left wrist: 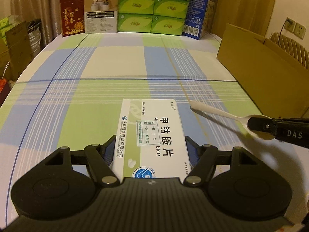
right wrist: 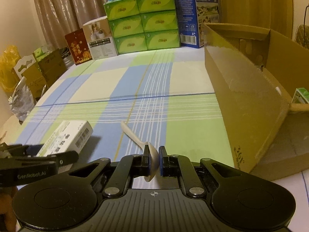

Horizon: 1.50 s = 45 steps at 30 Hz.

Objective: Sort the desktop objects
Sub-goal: 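Carry the medicine box and spoon over the cardboard box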

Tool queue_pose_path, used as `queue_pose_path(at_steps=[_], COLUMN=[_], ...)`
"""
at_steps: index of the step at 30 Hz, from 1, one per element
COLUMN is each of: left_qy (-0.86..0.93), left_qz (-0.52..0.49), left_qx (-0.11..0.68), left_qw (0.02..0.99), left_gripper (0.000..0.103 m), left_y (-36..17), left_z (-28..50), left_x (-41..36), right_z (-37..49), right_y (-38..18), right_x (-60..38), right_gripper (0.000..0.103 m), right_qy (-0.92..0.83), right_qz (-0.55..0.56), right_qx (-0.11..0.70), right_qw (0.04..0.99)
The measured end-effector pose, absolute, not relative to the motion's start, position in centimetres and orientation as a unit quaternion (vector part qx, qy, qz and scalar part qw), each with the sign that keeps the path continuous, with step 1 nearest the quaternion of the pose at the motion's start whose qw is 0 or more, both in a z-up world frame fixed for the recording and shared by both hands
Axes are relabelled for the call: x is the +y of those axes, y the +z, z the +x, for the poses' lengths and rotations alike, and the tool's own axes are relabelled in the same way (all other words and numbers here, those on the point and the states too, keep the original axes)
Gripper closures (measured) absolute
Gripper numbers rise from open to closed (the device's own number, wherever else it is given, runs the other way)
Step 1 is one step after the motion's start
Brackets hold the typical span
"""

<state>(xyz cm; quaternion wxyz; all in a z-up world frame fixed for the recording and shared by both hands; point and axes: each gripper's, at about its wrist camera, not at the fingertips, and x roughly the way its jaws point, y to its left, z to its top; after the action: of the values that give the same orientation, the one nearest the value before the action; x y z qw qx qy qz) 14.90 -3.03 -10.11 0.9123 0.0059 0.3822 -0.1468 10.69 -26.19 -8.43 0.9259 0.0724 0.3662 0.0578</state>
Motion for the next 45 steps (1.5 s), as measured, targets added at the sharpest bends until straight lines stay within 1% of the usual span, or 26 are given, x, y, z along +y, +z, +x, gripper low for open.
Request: queue_pose_path(at_steps=[8, 20, 31, 45], left_qy=[-0.145, -0.161, -0.183, -0.221], left_qz=[-0.012, -0.006, 0.008, 0.033], left_qx=[0.384, 0.359, 0.338, 0.32], left_qw=[0.912, 0.919, 0.923, 0.921], left_gripper=[0.036, 0.036, 0.036, 0.036], left_y=[-8.5, -3.9, -0.6, 2.1], left_z=[12.2, 9.2, 6.8, 4.9], left_x=[-3.5, -5.9, -8.9, -13.5], right_z=[9.4, 6.2, 3.7, 0.7], right_y=[-6.5, -1.9, 1.5, 4.0], right_x=[-26.4, -28.0, -31.6, -36.6], right_gripper=[0.099, 0.098, 0.098, 0.099], right_qy=[0.056, 0.051, 0.03, -0.007], right_qz=[0.086, 0.095, 0.117, 0.151], right_qx=[0.354, 0.313, 0.276, 0.238], right_qw=[0.929, 0.944, 0.954, 0.959])
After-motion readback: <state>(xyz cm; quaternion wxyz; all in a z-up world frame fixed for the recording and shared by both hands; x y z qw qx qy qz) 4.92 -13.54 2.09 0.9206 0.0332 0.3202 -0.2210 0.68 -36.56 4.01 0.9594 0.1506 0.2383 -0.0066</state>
